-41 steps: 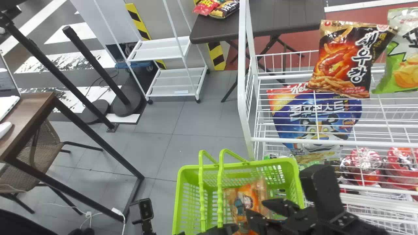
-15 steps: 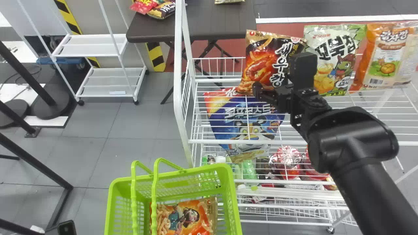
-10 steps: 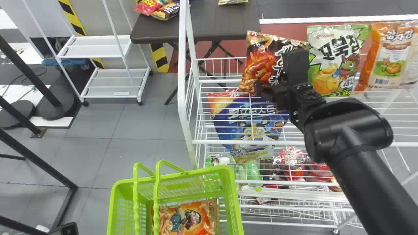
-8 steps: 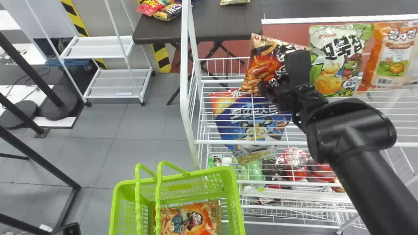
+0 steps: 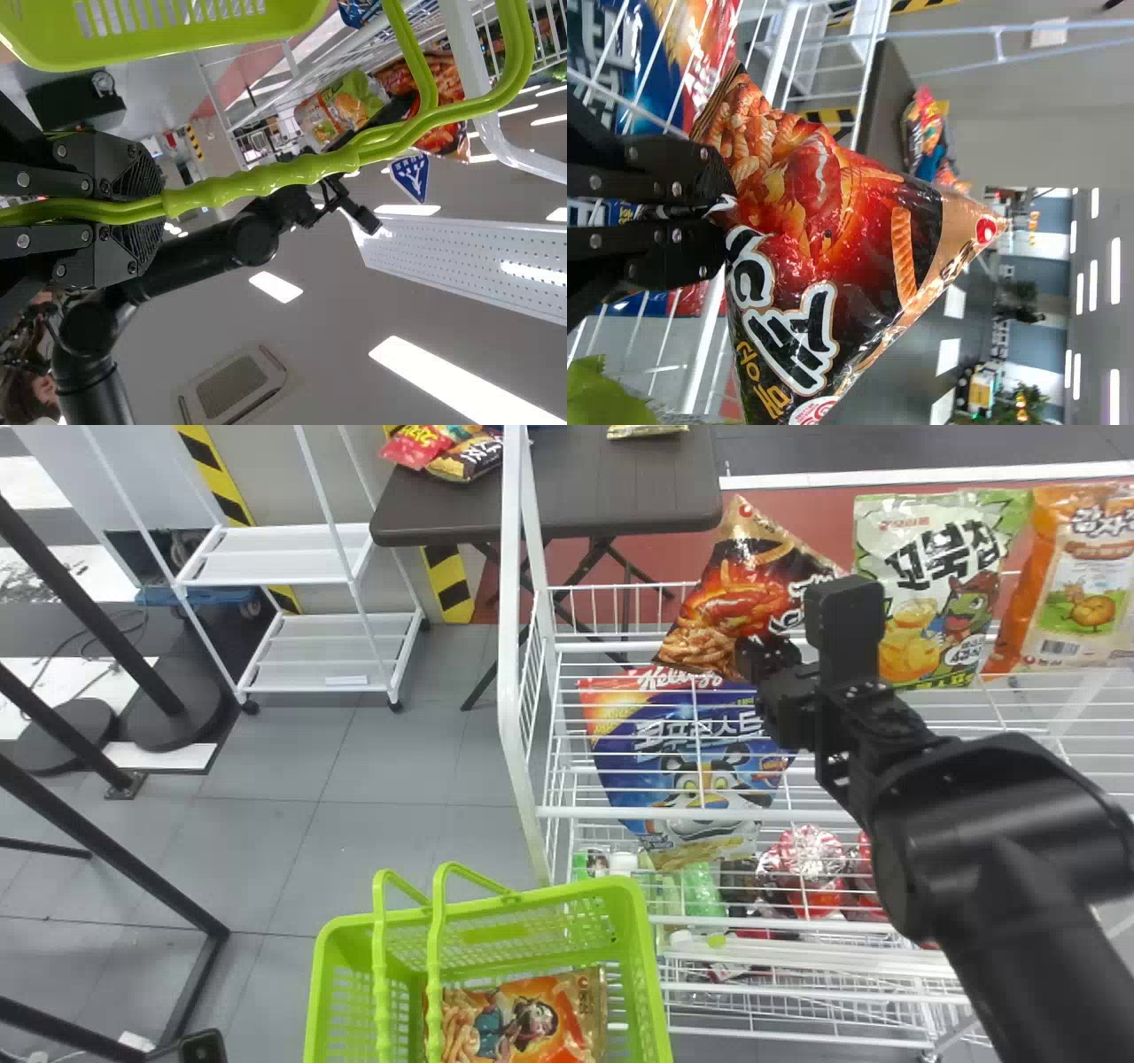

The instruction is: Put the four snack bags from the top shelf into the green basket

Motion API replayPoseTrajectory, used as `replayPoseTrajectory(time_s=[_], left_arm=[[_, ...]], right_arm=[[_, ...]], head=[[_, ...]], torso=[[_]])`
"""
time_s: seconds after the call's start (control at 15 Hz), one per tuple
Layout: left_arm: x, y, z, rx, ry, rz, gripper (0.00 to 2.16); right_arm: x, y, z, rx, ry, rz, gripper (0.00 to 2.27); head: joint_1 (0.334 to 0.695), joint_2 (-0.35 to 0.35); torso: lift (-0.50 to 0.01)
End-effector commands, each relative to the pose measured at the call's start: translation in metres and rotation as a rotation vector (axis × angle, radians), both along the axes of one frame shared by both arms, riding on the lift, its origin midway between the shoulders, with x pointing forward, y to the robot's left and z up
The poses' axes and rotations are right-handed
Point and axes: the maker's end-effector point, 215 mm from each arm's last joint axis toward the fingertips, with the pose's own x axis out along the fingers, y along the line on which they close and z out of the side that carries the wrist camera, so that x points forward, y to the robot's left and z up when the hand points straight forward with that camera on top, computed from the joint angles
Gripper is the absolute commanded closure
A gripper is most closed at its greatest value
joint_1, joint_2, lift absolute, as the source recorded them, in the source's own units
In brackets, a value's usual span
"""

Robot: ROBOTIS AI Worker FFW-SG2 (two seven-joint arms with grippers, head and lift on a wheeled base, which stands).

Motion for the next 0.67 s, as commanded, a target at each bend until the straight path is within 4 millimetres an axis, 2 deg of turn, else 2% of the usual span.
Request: replayPoseTrajectory(time_s=[0.0,0.07,0.13,0.33,0.4,0.6], left_arm=[[-0.001,0.001,0.002,-0.006,-0.005,-0.003,2.15],[-0.001,0.001,0.002,-0.007,-0.005,-0.002,2.15],[0.0,0.001,0.002,-0.006,-0.006,-0.003,2.15],[0.003,0.001,0.002,-0.005,-0.011,-0.004,2.15],[0.004,-0.001,0.003,-0.006,-0.014,-0.007,2.15],[0.004,-0.001,0.003,-0.006,-0.013,-0.009,2.15]], right_arm=[[-0.042,-0.004,0.018,0.049,-0.008,0.015,2.25],[-0.065,-0.005,0.02,0.066,0.009,0.02,2.25],[-0.096,0.004,0.019,0.094,0.063,0.049,2.25],[-0.183,0.033,-0.003,0.144,0.253,0.167,2.25],[-0.21,0.041,-0.009,0.15,0.307,0.195,2.25],[-0.275,0.065,-0.026,0.149,0.47,0.283,2.25]], head=[[0.695,0.142],[0.695,0.145],[0.695,0.148],[0.695,0.181],[0.695,0.219],[0.695,0.276]], torso=[[0.0],[0.0],[0.0],[0.0],[0.0],[0.0]])
